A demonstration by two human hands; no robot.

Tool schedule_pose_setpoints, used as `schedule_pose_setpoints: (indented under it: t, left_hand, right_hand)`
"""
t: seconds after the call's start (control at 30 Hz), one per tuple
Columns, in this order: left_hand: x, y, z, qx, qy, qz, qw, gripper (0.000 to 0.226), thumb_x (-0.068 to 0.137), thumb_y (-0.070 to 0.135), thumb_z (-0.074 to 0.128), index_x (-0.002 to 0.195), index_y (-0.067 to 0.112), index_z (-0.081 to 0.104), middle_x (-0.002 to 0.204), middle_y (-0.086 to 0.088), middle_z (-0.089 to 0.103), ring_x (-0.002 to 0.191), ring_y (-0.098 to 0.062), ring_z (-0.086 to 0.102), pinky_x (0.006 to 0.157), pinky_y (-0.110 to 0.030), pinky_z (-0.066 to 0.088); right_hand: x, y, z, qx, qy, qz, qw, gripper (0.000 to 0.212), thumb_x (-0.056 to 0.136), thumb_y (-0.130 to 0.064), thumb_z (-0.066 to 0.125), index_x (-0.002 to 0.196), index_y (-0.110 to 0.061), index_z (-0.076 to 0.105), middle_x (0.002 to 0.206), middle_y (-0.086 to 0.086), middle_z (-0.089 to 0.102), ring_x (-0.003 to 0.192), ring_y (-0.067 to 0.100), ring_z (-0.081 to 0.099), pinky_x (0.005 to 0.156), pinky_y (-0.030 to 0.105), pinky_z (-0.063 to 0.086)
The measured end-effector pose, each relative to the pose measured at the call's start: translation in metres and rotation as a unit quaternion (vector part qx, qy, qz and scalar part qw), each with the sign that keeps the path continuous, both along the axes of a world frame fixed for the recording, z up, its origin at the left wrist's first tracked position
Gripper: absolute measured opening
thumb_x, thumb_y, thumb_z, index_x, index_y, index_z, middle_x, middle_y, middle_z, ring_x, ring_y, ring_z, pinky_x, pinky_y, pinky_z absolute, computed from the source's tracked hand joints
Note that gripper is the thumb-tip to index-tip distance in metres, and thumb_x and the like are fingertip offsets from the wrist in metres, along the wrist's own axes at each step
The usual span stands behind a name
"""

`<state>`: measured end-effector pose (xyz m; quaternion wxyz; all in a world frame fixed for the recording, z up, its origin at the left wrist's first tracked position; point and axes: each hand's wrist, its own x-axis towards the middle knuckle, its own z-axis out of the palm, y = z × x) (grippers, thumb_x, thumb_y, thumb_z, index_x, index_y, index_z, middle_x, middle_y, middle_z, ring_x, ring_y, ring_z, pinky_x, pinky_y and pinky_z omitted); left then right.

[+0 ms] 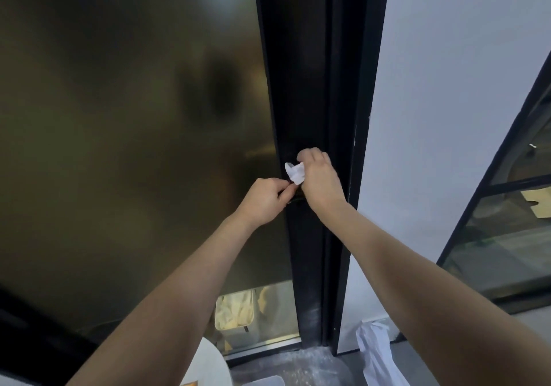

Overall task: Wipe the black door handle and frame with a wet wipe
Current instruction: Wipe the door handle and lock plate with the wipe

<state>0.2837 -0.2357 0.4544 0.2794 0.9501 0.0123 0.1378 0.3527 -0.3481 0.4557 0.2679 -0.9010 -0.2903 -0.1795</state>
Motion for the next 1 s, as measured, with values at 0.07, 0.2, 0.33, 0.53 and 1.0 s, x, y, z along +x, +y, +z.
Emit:
schedule_pose_setpoints:
  t: [0.07,0.2,0.33,0.53,1.0]
  left_hand:
    - [0.0,0.002,0.0,0.006,-0.004,-0.004,1.0,0.045,0.097,0.029,0.045,0.067,-0.002,0.059,0.07,-0.018,0.064,0.062,-0.027,0.055,0.06,-0.027,0.04]
    - [0.0,0.004,0.001,0.02,-0.005,-0.017,1.0,0.046,0.097,0.03,0.044,0.069,-0.003,0.059,0.07,-0.016,0.064,0.067,-0.027,0.059,0.067,-0.031,0.044]
    - [0.001,0.004,0.001,0.023,-0.014,-0.025,0.999,0.046,0.097,0.03,0.044,0.069,-0.003,0.06,0.07,-0.014,0.064,0.067,-0.026,0.059,0.066,-0.03,0.044]
    - [0.003,0.006,-0.002,0.008,-0.007,-0.018,1.0,0.041,0.097,0.026,0.046,0.066,0.0,0.058,0.071,-0.016,0.066,0.061,-0.023,0.054,0.055,-0.02,0.038]
    - [0.0,0.005,0.001,0.024,-0.003,-0.022,0.999,0.042,0.097,0.024,0.044,0.067,-0.002,0.056,0.073,-0.021,0.063,0.062,-0.028,0.053,0.063,-0.036,0.044]
  right_hand:
    - [0.004,-0.008,0.001,0.078,0.029,-0.007,0.997,0.033,0.086,0.003,0.051,0.118,-0.005,0.049,0.122,0.011,0.049,0.099,0.021,0.051,0.073,0.026,0.042]
    - [0.01,-0.02,-0.005,0.133,0.036,-0.01,0.99,0.024,0.087,0.006,0.046,0.105,-0.002,0.059,0.109,0.01,0.057,0.081,0.022,0.057,0.062,0.027,0.041]
    - [0.012,-0.023,-0.008,0.094,0.034,-0.002,0.995,0.025,0.092,-0.009,0.048,0.113,-0.005,0.06,0.117,0.005,0.056,0.095,0.022,0.058,0.074,0.033,0.052]
    - [0.012,-0.012,-0.006,-0.065,-0.046,0.078,0.994,0.033,0.089,-0.008,0.056,0.122,-0.006,0.057,0.128,0.01,0.049,0.117,0.024,0.046,0.084,0.03,0.049]
    - [-0.002,-0.018,0.001,-0.116,-0.035,0.057,0.991,0.055,0.086,0.0,0.053,0.139,-0.009,0.038,0.141,0.008,0.034,0.128,0.024,0.037,0.098,0.03,0.042]
